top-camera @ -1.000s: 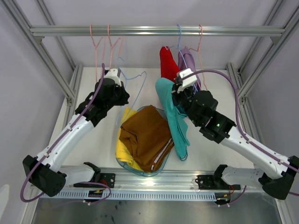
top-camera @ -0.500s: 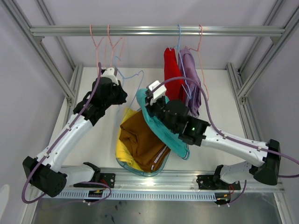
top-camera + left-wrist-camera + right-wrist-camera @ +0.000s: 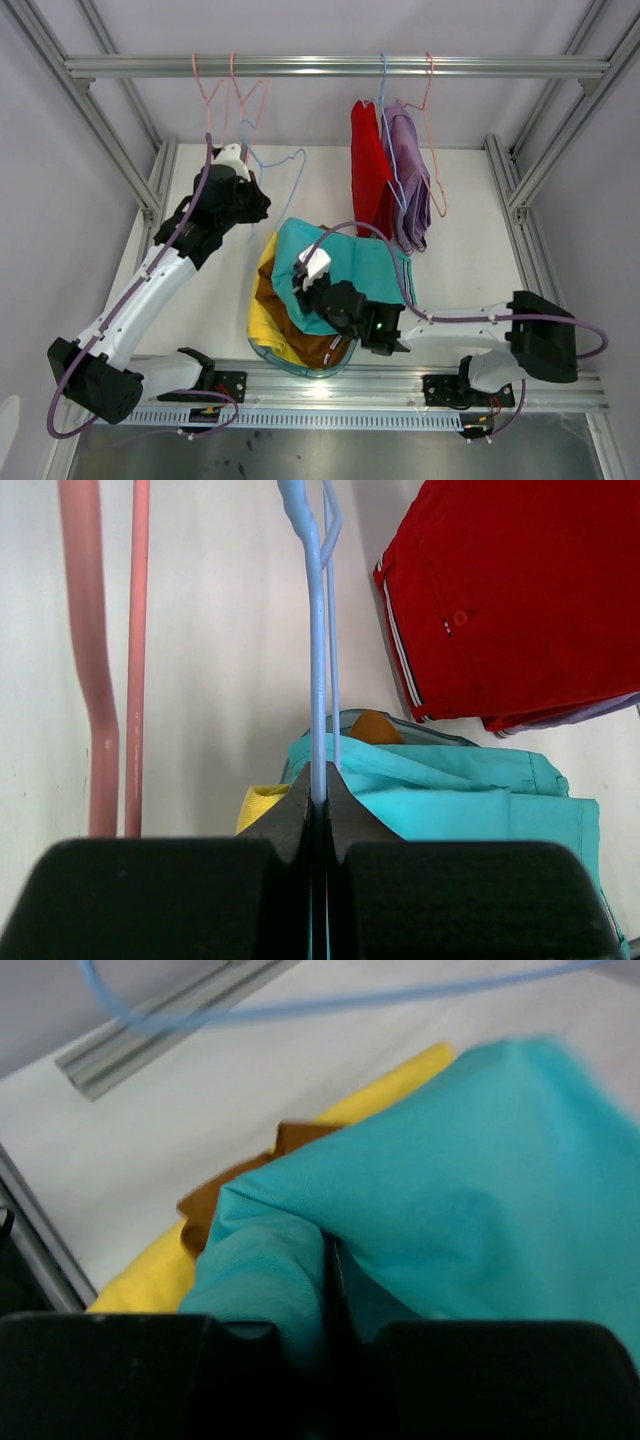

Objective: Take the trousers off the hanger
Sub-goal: Place the trousers in the bin.

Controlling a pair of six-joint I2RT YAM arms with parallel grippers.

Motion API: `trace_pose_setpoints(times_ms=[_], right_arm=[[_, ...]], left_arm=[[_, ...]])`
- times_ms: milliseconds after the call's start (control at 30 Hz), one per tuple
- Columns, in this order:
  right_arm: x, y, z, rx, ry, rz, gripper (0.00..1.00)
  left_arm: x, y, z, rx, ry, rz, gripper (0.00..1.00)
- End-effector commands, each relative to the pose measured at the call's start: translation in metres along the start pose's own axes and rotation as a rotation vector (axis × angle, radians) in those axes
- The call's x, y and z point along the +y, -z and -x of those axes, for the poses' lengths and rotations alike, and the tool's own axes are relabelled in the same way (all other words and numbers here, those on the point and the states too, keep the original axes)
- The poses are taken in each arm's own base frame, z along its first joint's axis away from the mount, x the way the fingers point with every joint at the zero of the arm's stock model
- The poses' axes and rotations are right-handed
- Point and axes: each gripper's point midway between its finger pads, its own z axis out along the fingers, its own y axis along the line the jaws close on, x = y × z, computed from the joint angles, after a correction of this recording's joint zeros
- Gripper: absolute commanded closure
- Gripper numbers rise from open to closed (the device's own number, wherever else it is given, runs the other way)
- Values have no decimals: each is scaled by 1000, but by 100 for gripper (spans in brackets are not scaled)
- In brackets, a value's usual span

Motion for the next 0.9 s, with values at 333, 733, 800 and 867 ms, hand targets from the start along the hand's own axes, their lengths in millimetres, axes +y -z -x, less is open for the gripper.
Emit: trace_pose_setpoints(times_ms=[333,733,800,867], right_arm=[[81,7,-74,122,25,23,27],[78,54,4,32,26,32,17],[67,60,18,10,25,7,16],[58,66,31,-14,39,-10,16]], left_arm=[[-19,12,26,-75,30,-91,99],[-21,14,27,-81,29,-101,99],[-21,13,26,-78,28,-103,100],[-21,14,27,-80,28,-102,100]])
